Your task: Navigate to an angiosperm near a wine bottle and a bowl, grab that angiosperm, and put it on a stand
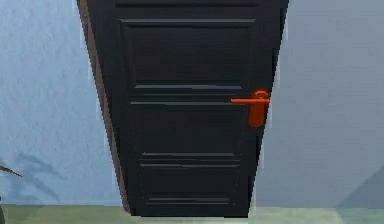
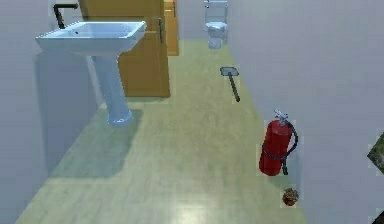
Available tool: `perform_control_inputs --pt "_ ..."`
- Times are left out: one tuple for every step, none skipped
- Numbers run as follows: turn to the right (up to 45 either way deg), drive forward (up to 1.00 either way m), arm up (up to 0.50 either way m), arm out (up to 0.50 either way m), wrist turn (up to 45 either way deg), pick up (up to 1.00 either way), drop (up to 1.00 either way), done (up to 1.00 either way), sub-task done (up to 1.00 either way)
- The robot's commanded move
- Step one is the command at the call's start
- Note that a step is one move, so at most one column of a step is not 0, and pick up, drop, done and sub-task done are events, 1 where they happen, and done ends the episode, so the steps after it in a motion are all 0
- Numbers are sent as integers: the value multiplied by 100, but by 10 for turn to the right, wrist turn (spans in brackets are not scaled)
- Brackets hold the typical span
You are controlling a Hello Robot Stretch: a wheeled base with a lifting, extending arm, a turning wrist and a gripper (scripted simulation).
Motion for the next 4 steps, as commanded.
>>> perform_control_inputs --pt "-450 0 0 0 0 0 0 0 0" --pt "-360 0 0 0 0 0 0 0 0" --pt "0 10 0 0 0 0 0 0 0" --pt "-330 0 0 0 0 0 0 0 0"
